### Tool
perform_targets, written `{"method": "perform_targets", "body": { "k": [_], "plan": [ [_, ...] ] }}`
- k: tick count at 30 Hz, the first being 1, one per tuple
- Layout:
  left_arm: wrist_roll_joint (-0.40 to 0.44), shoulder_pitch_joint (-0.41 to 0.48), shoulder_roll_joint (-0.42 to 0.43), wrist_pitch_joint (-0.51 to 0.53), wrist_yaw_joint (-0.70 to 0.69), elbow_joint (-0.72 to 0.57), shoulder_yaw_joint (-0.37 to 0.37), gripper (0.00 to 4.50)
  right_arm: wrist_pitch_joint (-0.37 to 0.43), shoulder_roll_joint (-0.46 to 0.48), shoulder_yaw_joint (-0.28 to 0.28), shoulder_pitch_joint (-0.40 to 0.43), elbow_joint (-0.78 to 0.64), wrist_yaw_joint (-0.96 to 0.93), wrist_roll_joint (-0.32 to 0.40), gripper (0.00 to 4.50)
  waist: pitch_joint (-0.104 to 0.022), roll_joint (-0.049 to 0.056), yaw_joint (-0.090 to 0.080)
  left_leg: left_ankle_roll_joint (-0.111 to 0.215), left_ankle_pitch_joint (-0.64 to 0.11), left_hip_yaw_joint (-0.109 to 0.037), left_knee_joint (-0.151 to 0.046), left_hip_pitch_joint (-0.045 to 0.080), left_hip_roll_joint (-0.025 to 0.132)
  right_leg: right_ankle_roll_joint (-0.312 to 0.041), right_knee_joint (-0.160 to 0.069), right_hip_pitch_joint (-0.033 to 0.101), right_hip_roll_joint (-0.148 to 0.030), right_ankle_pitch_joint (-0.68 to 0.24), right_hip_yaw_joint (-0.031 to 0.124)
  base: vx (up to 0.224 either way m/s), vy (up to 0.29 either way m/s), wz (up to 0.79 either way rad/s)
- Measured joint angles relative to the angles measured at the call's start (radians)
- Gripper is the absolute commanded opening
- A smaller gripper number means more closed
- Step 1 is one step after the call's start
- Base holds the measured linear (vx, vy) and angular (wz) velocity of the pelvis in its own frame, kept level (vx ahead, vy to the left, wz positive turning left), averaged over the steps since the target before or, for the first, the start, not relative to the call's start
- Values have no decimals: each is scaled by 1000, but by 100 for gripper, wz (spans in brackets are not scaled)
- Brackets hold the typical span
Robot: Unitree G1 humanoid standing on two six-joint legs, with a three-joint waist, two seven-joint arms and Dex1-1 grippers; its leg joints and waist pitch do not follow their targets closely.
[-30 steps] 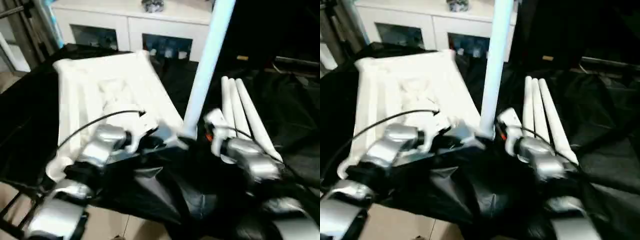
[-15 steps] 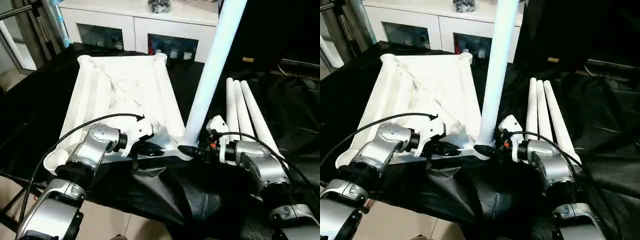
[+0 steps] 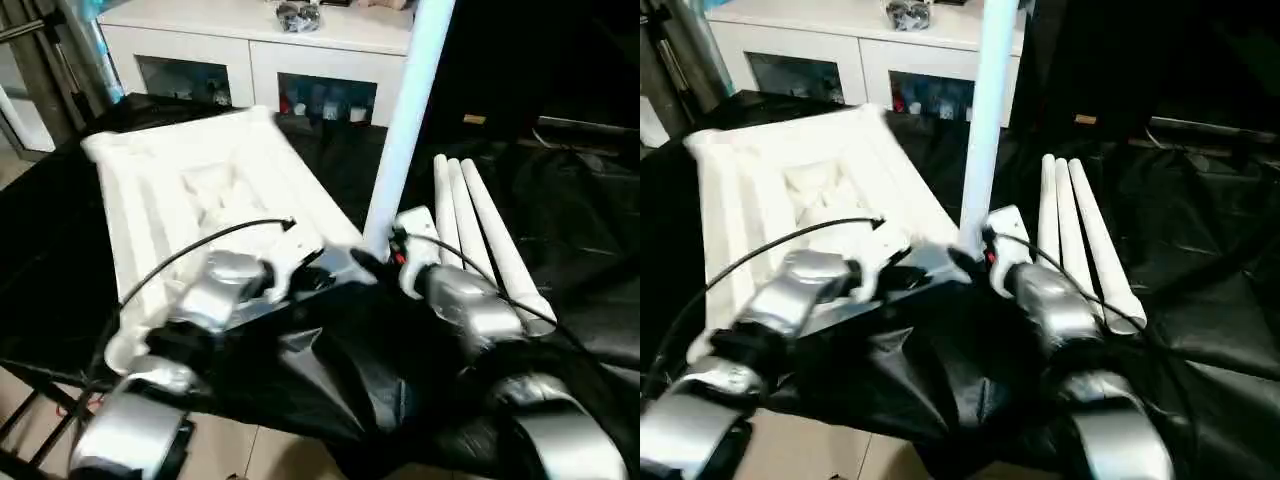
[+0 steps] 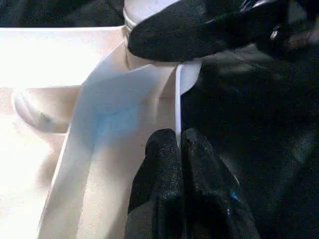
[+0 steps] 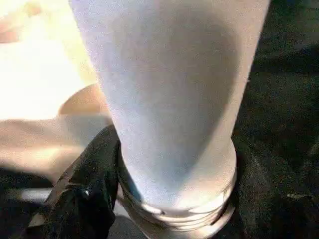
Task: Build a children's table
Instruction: Rotate leg to tighten
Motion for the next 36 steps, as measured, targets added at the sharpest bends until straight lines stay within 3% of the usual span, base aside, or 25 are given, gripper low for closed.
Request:
{"method": "perform_targets", "body": {
  "k": [1, 5, 7, 18, 26, 32, 33, 36],
  "plan": [
    [1, 0, -6, 9, 16, -1, 1, 0, -23, 14, -4, -18, 31, -33, -5, 334, -1, 1, 0, 0, 0, 0, 0, 0, 0, -1, 0, 0, 0, 1, 0, 0, 0, 0],
    [10, -2, -18, 13, 32, -8, -1, 0, -59, 21, -5, -41, 80, -59, -23, 354, -1, 1, 3, 0, 0, 0, -3, -1, 0, -1, -1, -1, 0, 0, 0, 0, 0, 0],
    [11, -2, -16, 13, 28, -10, -2, 0, -81, 19, -3, -45, 94, -56, -36, 390, -1, 1, 4, 0, 0, 0, -3, -2, 0, -1, -1, -2, 0, 0, 0, 0, 0, 0],
    [-7, 12, 51, -28, -97, -32, -20, 0, -145, -70, 34, 48, 3, 242, -23, 390, 1, -1, 10, 2, -1, 0, -3, -4, 0, -1, -1, -4, 0, 0, -1, 0, 0, 0],
    [-36, 31, 140, -80, -287, -55, -43, 0, -116, -158, 76, 137, -131, 519, 30, 390, 3, -3, 16, 2, -1, 0, -3, -5, 0, -1, -1, -5, 0, 0, -1, 0, 0, 0],
    [-46, 35, 169, -99, -394, -67, -65, 0, -97, -177, 115, 144, -174, 620, 35, 390, 3, -2, 28, 2, -1, 0, -2, -7, 0, -1, -1, -5, 0, 0, -1, 0, 0, 0],
    [-46, 36, 169, -101, -403, -69, -68, 0, -92, -177, 118, 144, -179, 628, 35, 363, 3, -2, 32, 2, -1, 0, -2, -7, 0, -1, -1, -5, 0, 0, -1, 0, 0, 0],
    [-46, 37, 176, -107, -418, -70, -72, 0, -80, -182, 121, 147, -188, 644, 37, 355, 3, -2, 39, 2, -1, 0, -2, -7, 0, -1, -1, -6, 0, 0, -1, 0, 0, 0]
  ]
}}
